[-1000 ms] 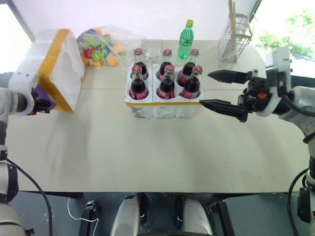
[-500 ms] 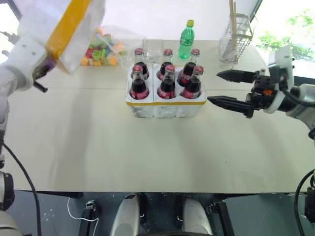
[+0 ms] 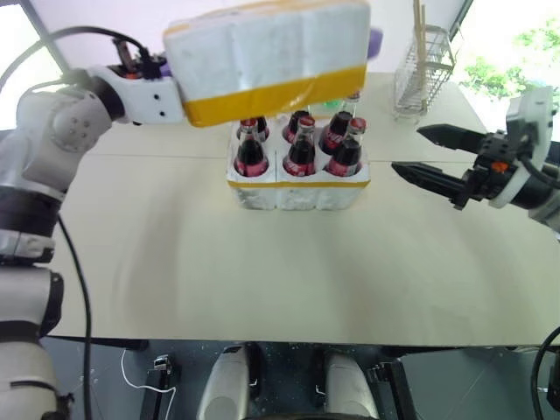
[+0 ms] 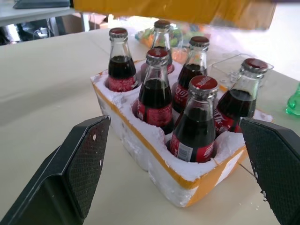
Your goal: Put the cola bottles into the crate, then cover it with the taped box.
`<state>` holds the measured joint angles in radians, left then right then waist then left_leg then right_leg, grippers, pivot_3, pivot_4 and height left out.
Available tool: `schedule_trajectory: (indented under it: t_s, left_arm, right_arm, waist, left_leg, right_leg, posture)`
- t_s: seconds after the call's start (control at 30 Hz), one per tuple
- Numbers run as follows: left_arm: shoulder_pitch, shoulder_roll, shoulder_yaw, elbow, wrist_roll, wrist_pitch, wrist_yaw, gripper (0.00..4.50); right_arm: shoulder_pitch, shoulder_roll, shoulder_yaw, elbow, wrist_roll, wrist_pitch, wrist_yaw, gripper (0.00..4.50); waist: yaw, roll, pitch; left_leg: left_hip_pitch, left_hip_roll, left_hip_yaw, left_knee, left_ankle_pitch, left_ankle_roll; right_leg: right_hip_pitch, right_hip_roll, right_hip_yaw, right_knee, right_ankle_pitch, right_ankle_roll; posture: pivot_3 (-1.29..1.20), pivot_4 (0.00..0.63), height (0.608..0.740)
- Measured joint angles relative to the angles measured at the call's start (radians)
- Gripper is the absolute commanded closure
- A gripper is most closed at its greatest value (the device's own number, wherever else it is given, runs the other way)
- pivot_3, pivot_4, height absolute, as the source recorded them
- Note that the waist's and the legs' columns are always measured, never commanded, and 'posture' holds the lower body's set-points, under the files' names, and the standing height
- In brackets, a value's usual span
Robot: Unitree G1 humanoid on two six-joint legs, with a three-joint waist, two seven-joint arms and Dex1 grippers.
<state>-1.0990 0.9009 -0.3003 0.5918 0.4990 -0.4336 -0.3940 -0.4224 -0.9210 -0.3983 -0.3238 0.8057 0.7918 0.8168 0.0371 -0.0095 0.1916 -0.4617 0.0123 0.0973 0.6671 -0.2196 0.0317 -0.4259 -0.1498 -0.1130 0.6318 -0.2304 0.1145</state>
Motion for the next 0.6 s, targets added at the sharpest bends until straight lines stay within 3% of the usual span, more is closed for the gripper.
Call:
schedule_trajectory:
  t_s: [0.27,0.6]
  left_arm:
    - [-0.064,-0.074,-0.031,0.177,0.092,-0.188,0.143,4.13]
    - [-0.052,-0.074,-0.032,0.091,0.134,-0.259,0.148,4.13]
  right_arm:
    - [0.063,0.01,-0.035,-0.067,0.044,0.024,-0.066,0.0]
    - [0.08,0.014,-0.044,-0.076,0.065,0.026,-0.1,0.0]
  waist:
    - [0.0,0.0,0.0]
    - [0.0,0.0,0.0]
  left_leg:
    - [0.0,0.0,0.0,0.0,0.0,0.001]
    - [0.0,0.001,0.0,0.001,-0.001,0.001]
  right_leg:
    - [0.0,0.0,0.0,0.0,0.0,0.0]
    - [0.0,0.0,0.0,0.0,0.0,0.0]
  posture:
    - [0.0,0.15,0.736]
    - [0.0,0.15,0.736]
